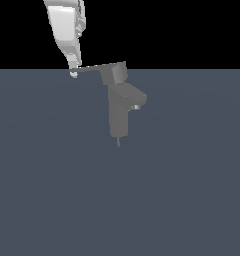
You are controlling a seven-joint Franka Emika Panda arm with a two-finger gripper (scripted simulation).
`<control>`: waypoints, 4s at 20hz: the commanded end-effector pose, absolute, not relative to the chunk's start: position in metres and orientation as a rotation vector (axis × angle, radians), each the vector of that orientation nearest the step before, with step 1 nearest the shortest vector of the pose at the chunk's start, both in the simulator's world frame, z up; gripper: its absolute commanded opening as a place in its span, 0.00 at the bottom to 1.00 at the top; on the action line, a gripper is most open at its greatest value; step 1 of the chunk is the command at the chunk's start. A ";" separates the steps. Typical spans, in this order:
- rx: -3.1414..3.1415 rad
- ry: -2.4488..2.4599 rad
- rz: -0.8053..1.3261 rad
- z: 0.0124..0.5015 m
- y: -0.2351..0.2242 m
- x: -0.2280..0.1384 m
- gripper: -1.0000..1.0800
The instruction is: Turn on the faucet by rotating a designated handle.
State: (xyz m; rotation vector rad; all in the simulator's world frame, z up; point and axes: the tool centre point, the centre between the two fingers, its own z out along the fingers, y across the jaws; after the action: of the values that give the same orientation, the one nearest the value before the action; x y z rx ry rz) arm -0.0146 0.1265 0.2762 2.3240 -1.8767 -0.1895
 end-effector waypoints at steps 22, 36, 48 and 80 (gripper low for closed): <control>2.320 -1.873 -0.192 0.287 0.081 -0.069 0.00; 2.324 -1.873 -0.191 0.298 0.036 -0.101 0.00; 2.326 -1.865 -0.194 0.296 -0.024 -0.089 0.00; 2.332 -1.858 -0.195 0.287 -0.096 -0.028 0.00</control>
State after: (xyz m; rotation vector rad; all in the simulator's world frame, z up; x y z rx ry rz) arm -0.0328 -0.0880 0.2874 2.3377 -1.8474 -0.2018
